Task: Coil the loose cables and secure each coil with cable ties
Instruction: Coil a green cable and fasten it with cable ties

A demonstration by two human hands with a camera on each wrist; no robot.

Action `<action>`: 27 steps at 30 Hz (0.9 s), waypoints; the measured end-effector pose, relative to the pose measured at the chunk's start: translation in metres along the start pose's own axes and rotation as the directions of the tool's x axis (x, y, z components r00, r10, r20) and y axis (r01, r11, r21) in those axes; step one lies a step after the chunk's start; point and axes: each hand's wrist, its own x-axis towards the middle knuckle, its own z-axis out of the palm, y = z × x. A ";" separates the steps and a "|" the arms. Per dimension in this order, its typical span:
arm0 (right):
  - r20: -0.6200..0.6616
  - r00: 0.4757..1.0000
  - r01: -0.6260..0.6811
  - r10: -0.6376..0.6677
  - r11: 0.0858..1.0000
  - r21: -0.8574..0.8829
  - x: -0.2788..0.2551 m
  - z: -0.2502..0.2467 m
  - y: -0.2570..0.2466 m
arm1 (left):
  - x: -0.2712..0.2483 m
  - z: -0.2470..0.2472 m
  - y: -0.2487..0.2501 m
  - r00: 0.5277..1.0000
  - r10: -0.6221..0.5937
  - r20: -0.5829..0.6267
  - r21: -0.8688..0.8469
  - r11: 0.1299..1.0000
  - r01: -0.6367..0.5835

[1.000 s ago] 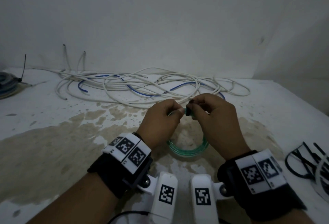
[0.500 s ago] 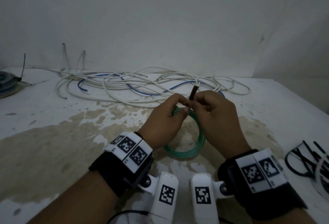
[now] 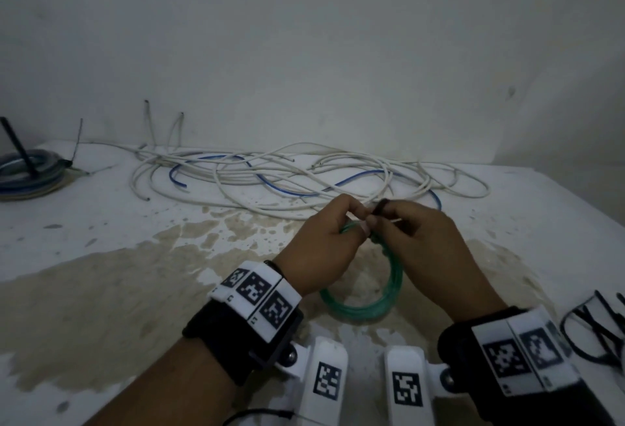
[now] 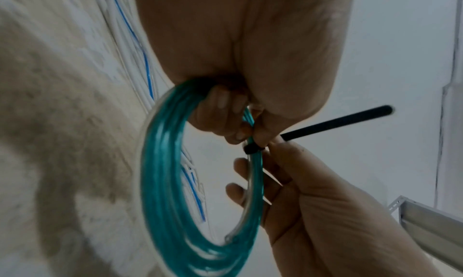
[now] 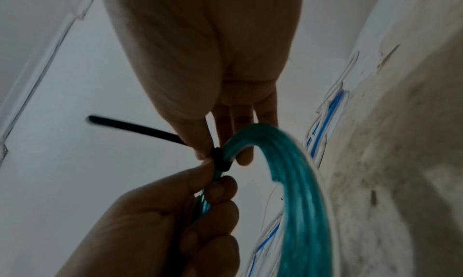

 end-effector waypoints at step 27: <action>0.459 0.880 0.102 -0.124 0.992 0.073 0.061 0.202 -0.138 | -0.124 -0.209 -0.016 0.827 -0.236 -0.510 -0.267 0.958 0.109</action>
